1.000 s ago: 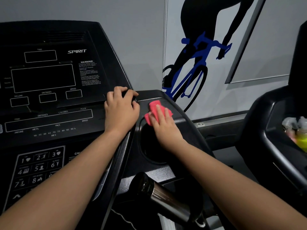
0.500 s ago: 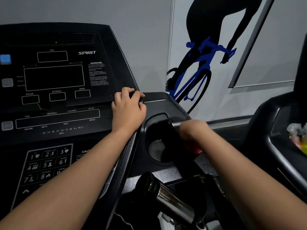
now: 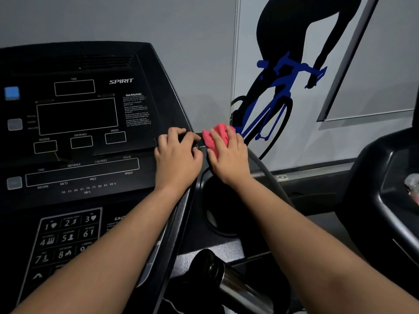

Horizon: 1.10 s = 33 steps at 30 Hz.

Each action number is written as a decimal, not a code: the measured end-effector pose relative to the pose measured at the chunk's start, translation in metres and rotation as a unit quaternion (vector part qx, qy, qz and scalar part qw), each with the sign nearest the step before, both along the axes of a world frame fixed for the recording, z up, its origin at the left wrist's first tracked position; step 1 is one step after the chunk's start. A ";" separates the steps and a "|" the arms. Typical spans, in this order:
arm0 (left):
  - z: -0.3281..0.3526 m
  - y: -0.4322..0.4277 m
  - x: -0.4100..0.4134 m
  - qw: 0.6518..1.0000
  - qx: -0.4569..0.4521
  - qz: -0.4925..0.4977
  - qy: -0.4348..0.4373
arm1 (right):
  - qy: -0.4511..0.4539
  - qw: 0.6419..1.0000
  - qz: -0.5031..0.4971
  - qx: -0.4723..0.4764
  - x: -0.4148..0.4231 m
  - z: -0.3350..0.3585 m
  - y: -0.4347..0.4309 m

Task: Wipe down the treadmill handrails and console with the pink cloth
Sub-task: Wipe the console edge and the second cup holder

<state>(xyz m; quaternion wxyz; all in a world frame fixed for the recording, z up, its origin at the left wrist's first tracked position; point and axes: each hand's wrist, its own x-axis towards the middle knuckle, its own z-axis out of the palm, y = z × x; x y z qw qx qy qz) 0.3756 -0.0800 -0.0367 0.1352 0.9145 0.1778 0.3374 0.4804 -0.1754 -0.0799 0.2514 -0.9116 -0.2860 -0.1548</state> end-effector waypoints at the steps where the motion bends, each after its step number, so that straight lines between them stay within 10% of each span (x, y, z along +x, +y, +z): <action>1: 0.000 0.000 0.000 1.000 0.000 0.000 0.000 | -0.018 1.000 -0.007 -0.006 0.003 -0.006 0.000; 9: 0.001 0.002 -0.001 1.000 -0.018 -0.008 0.006 | 0.072 0.987 -0.131 -0.055 0.004 -0.021 -0.035; 14: 0.001 0.001 -0.001 1.000 -0.017 -0.002 0.006 | 0.154 0.930 -0.215 -0.256 -0.012 -0.015 -0.062; 22: 0.001 -0.004 -0.002 1.000 -0.004 0.009 0.012 | 0.116 0.898 -0.097 -0.414 -0.068 0.006 -0.080; 33: 0.001 -0.003 0.000 1.000 -0.003 0.012 0.003 | 0.010 0.998 0.018 -0.056 -0.022 0.048 -0.027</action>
